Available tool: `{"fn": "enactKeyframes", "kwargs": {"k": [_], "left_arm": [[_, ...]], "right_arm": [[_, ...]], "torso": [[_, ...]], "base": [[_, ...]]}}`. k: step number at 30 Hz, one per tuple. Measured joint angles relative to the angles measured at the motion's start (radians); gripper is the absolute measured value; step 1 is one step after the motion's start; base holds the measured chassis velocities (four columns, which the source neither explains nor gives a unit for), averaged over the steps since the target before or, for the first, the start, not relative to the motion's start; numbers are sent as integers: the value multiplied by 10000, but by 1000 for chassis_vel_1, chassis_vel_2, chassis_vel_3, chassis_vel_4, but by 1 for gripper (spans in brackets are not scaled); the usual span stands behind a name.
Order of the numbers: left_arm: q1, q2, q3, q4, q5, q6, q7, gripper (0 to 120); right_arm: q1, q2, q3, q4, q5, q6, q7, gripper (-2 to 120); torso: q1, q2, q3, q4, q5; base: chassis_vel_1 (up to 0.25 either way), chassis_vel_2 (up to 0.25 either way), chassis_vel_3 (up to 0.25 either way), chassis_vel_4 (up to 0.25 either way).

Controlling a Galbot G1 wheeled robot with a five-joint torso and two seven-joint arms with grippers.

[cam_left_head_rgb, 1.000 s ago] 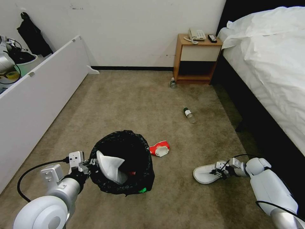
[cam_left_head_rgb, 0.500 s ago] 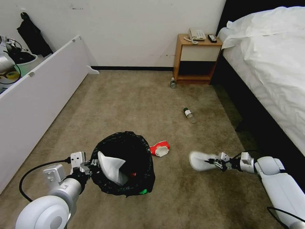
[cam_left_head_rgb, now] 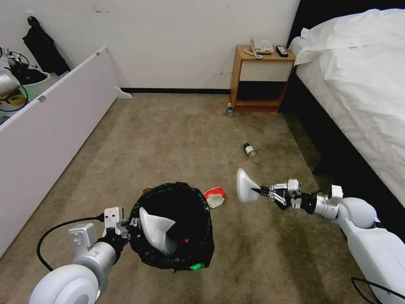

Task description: Pick up the trash bin, then pick up the garbage from the floor and place it into the trash bin.

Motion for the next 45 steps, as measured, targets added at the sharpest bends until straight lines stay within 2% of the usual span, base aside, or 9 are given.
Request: {"fn": "enactKeyframes", "kwargs": {"k": [4,9,19,27,45], "left_arm": [[144,77,352,-19,23,0,-7,1],[190,67,773,-19,136,0,-12,1],[191,-53,1354,31,364,0,2,1],[127,-87,1379,19,380,0,28,1],[122,0,995,-343,217,0,129,1]], "right_arm": [[139,57,-372,1103,1117,-310,89,0],[292,166,-846,1864,1911,-491,90,0],[408,428,-1780,2607,2362,-661,83,0],[287,604,-2226,2657,2110,-688,-59,0],[-26,517,-1922,1632,480,-525,-1956,0]], "torso": [[0,0,0,0,1],[0,0,0,0,0],[-1,0,0,-1,0],[-1,0,0,-1,0],[-1,0,0,-1,1]], "base": [[0,0,0,0],[0,0,0,0],[0,0,0,0],[0,0,0,0],[0,0,0,0]]}}
